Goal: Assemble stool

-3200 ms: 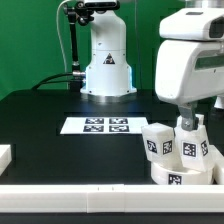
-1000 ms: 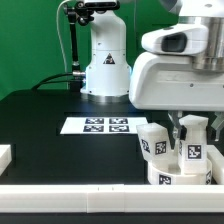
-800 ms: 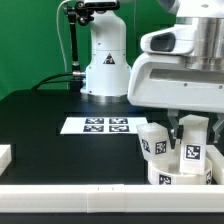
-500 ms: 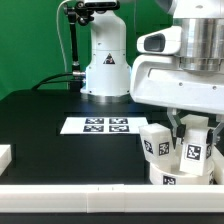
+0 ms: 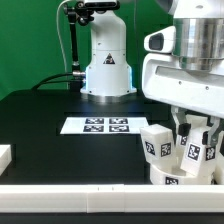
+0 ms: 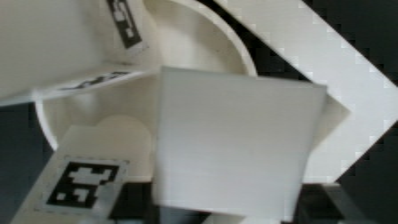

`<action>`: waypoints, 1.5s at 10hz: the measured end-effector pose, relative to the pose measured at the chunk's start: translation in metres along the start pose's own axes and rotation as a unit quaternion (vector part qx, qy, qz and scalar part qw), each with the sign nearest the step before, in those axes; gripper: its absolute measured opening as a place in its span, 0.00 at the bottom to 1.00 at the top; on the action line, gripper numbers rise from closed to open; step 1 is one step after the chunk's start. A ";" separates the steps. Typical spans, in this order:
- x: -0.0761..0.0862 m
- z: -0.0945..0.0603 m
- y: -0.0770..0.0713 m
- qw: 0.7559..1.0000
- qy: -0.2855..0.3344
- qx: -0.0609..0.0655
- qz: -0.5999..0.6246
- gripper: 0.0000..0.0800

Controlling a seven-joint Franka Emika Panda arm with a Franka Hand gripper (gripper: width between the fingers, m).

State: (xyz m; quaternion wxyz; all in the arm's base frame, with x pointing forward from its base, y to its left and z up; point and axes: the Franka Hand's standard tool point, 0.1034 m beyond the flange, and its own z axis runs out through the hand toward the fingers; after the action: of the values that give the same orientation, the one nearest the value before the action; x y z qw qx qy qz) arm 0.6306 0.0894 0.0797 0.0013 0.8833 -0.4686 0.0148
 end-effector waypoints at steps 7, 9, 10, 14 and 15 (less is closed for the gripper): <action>0.006 0.000 -0.003 0.947 -0.019 0.030 0.318 0.42; 0.005 0.000 -0.003 0.906 -0.025 0.038 0.421 0.42; 0.004 -0.001 -0.005 0.877 -0.029 0.046 0.477 0.42; -0.002 -0.001 -0.010 0.851 -0.043 0.061 0.519 0.42; -0.004 -0.001 -0.011 0.845 -0.049 0.062 0.529 0.42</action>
Offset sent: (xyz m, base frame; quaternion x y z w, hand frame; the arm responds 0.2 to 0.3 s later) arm -0.0105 -0.0192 -0.0039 0.0154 -0.0019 0.2976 0.9546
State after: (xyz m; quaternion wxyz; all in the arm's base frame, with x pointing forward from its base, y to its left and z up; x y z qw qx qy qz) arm 0.6375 0.0988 0.0809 -0.0843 0.4994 -0.8623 -0.0007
